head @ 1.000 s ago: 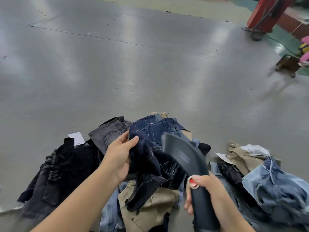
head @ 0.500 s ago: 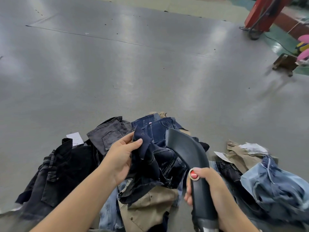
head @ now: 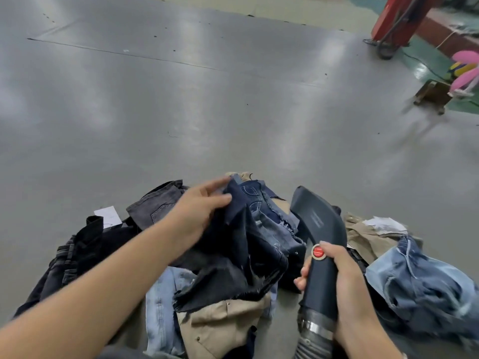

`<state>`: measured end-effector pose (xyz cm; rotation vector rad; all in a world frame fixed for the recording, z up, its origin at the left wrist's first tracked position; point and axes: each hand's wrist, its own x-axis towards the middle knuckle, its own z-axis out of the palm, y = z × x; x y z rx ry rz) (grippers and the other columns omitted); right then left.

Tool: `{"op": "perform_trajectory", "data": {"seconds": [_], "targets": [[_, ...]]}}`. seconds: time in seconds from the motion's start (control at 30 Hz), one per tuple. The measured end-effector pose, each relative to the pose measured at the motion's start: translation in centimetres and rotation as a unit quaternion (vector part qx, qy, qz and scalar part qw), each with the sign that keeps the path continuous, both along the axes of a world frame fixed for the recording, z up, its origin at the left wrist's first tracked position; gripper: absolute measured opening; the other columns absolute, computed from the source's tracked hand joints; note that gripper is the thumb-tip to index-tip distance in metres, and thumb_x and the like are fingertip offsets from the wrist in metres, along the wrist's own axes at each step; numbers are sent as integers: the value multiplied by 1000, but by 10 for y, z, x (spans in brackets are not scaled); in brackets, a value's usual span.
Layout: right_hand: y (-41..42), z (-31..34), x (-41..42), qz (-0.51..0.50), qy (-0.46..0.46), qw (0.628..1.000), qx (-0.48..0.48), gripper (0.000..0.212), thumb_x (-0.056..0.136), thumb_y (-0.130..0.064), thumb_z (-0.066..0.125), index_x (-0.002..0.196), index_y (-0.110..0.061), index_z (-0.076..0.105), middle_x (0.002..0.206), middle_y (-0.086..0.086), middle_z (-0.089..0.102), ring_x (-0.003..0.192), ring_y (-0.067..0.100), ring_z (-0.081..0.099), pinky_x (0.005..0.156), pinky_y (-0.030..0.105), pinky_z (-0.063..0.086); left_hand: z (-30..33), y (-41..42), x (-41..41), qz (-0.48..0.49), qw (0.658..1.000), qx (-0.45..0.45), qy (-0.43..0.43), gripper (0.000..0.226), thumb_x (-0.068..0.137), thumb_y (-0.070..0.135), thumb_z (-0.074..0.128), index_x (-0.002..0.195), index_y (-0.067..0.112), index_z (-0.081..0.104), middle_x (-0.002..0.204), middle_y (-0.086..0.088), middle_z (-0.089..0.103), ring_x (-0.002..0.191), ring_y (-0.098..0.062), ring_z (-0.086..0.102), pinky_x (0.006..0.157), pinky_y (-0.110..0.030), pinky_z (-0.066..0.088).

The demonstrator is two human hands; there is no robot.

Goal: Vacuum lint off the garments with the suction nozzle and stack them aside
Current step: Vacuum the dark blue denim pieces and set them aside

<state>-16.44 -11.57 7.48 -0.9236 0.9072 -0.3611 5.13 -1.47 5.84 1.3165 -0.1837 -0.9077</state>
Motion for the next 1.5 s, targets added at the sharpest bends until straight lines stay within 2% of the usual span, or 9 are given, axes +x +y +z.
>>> {"op": "perform_trajectory", "data": {"seconds": [0.13, 0.27, 0.43, 0.6, 0.83, 1.07, 1.23, 1.4, 1.5], "targets": [[3, -4, -3, -17, 24, 999, 11, 27, 71, -25, 66, 81, -6, 51, 58, 16, 54, 41, 26, 51, 44, 32, 49, -35, -29, 54, 11, 949, 249, -193, 49, 100, 16, 49, 147, 13, 36, 142, -10, 48, 123, -26, 51, 104, -38, 41], [6, -7, 1, 7, 9, 999, 35, 41, 51, -29, 71, 78, -5, 51, 59, 20, 50, 44, 26, 48, 44, 32, 48, -111, 0, 16, 59, 892, 323, -312, 13, 95, 12, 51, 95, 21, 61, 98, -8, 68, 90, -25, 61, 79, -29, 44], [9, -8, 2, 34, 7, 999, 13, 48, 51, -31, 71, 81, 0, 50, 62, 23, 48, 48, 27, 48, 42, 31, 45, -203, 19, -51, -156, 866, 396, -261, 42, 88, 22, 64, 127, 14, 49, 127, -7, 53, 117, -24, 53, 100, -28, 38], [6, -19, 3, 50, 39, 998, -1, 19, 80, -16, 62, 80, -1, 49, 56, 23, 50, 41, 28, 48, 41, 31, 45, -231, 21, -43, 68, 862, 472, -173, 88, 76, 34, 78, 143, 6, 28, 146, -20, 30, 134, -35, 30, 108, -44, 27], [5, -29, 16, 92, 63, 994, -12, 13, 85, -16, 58, 84, -6, 52, 54, 22, 51, 41, 30, 51, 45, 33, 46, -245, 7, -1, 1, 888, 430, -165, 27, 97, 23, 52, 113, 4, 63, 114, -20, 65, 107, -36, 58, 86, -35, 42], [2, -23, 13, 77, 54, 996, -6, 11, 86, -16, 60, 85, -7, 53, 56, 21, 50, 42, 28, 48, 43, 31, 46, -215, 20, 3, 140, 961, 193, 136, 31, 99, 39, 47, 108, 15, 63, 104, -5, 70, 91, -20, 63, 84, -34, 49], [3, -17, 11, 89, 43, 995, 9, 13, 83, -17, 64, 79, -9, 55, 58, 21, 50, 44, 27, 49, 43, 31, 46, -172, 14, -27, 90, 981, 164, 45, 29, 99, 26, 50, 124, 13, 58, 120, -12, 65, 109, -31, 61, 102, -44, 45], [6, -8, 5, 161, -6, 987, 21, 29, 63, -24, 67, 78, -4, 53, 59, 25, 51, 44, 30, 52, 45, 33, 47, -71, 5, -7, 32, 986, 135, -88, 22, 98, 37, 50, 95, 24, 67, 82, -1, 72, 69, -15, 66, 62, -31, 51], [10, -3, 8, 213, -19, 976, 37, 41, 49, -16, 70, 77, 7, 51, 49, 25, 50, 37, 29, 51, 42, 31, 48, -36, 25, -16, 59, 984, 123, -115, 26, 97, 41, 49, 92, 25, 69, 80, -2, 73, 72, -20, 67, 66, -36, 53]]}}
